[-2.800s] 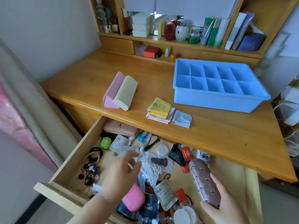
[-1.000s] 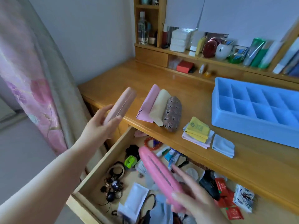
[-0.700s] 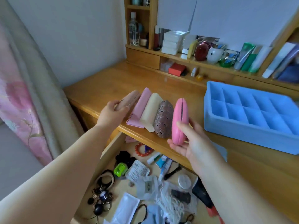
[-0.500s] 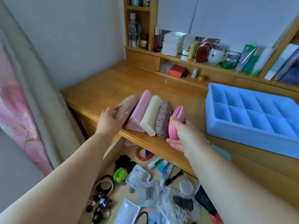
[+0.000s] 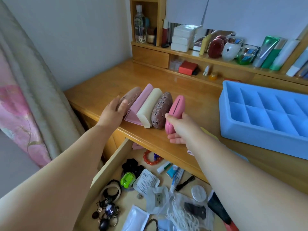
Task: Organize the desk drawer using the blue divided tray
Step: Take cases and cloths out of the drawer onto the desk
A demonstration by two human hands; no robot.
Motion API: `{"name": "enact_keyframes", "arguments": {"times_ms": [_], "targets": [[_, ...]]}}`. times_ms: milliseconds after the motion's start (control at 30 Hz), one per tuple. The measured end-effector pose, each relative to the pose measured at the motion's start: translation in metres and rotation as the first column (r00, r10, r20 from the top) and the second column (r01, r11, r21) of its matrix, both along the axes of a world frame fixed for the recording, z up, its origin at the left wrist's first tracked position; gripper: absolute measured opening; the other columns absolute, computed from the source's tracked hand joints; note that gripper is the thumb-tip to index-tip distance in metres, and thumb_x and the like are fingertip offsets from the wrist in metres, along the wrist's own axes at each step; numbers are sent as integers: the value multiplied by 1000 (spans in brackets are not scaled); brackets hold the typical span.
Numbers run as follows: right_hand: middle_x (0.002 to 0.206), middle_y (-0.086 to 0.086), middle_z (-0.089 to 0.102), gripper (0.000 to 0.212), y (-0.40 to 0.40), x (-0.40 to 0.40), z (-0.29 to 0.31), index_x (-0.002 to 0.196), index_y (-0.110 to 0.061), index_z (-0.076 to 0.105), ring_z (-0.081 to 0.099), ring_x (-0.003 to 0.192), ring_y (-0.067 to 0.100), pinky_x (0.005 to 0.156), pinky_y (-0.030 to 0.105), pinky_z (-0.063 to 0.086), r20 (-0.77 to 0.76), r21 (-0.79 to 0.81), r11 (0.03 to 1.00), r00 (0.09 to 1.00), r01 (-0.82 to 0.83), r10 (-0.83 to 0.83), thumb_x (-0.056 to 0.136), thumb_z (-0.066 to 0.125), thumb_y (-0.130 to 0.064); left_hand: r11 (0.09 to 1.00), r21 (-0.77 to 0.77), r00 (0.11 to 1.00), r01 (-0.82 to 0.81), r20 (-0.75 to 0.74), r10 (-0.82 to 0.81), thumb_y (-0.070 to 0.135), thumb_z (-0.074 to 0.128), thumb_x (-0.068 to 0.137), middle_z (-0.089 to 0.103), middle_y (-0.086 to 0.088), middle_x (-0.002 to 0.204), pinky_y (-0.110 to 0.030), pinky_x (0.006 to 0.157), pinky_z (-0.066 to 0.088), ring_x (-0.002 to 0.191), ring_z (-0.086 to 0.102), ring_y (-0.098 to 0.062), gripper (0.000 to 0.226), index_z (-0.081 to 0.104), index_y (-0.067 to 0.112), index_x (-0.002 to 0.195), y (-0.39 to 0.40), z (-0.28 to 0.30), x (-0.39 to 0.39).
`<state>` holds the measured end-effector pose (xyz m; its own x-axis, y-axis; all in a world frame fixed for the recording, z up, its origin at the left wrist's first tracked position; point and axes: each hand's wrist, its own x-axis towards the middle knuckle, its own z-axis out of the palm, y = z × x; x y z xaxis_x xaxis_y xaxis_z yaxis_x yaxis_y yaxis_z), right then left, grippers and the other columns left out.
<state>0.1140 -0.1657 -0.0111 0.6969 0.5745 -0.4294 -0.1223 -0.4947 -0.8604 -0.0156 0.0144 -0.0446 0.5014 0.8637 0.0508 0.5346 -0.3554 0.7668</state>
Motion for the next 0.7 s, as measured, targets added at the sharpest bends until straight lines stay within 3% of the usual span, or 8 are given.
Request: {"name": "enact_keyframes", "arguments": {"times_ms": [133, 233, 333, 400, 467, 567, 633, 700], "targets": [[122, 1, 59, 63, -45, -18, 0, 145, -19, 31, 66, 97, 21, 82, 35, 56, 393, -70, 991, 910, -112, 130, 90, 56, -35, 994, 93, 991, -50, 128, 38, 50, 42, 95, 32, -3, 150, -28, 104, 27, 135, 32, -17, 59, 29, 23, 145, -39, -3, -29], [107, -12, 64, 38, -98, -39, -12, 128, -24, 57, 60, 86, -2, 74, 8, 44, 631, -104, 948, 717, -300, 296, 90, 58, -30, 975, 216, 978, -58, 208, 12, 33, 54, 92, 50, 7, 119, -23, 95, 32, 115, 46, -11, 36, 51, 24, 126, -91, -19, -58], [92, -14, 68, 20, -160, -61, -47, 107, -26, 70, 60, 80, -4, 70, 9, 47, 603, -261, 855, 616, -448, 507, 89, 60, -28, 963, 205, 984, 174, -63, -165, 20, 61, 87, 51, 18, 95, -22, 85, 39, 93, 52, -7, 17, 65, 26, 103, -153, -50, -91], [114, -13, 63, 26, -200, -73, -80, 116, -29, 65, 59, 104, 3, 88, 22, 49, 527, -387, 784, 581, -485, 620, 91, 57, -34, 963, 95, 951, 253, -207, -229, 21, 60, 88, 52, 18, 96, -19, 82, 39, 92, 53, -5, 14, 66, 29, 98, -187, -69, -114], [150, -12, 34, 48, -235, -84, -110, 136, -39, 45, 36, 135, 11, 110, 32, 34, 407, -539, 670, 538, -511, 738, 90, 53, -48, 960, 5, 924, 279, -273, -267, 24, 51, 88, 51, 18, 94, -18, 75, 38, 89, 52, -6, 15, 62, 33, 93, -213, -79, -131], [159, -10, -6, 78, -277, -102, -146, 144, -55, 2, 8, 146, 13, 117, 33, 11, 300, -654, 523, 447, -546, 843, 83, 52, -60, 952, -56, 884, 301, -358, -300, 23, 47, 88, 52, 15, 98, -15, 68, 38, 93, 55, -11, 16, 57, 33, 95, -239, -82, -144], [159, -10, 3, 77, -295, -110, -157, 142, -57, 0, 12, 145, 11, 115, 28, 13, 360, -658, 552, 429, -512, 828, 86, 53, -49, 930, -71, 811, 360, -469, -349, 26, 51, 88, 55, 13, 112, -19, 77, 42, 103, 56, -12, 24, 60, 30, 110, -255, -85, -147], [153, -11, 23, 65, -304, -109, -157, 142, -49, 21, 25, 140, 12, 111, 24, 20, 458, -635, 630, 439, -448, 773, 87, 53, -39, 878, -125, 691, 462, -569, -445, 29, 54, 85, 53, 9, 121, -24, 81, 44, 108, 54, -15, 37, 54, 28, 122, -269, -89, -143]]}}
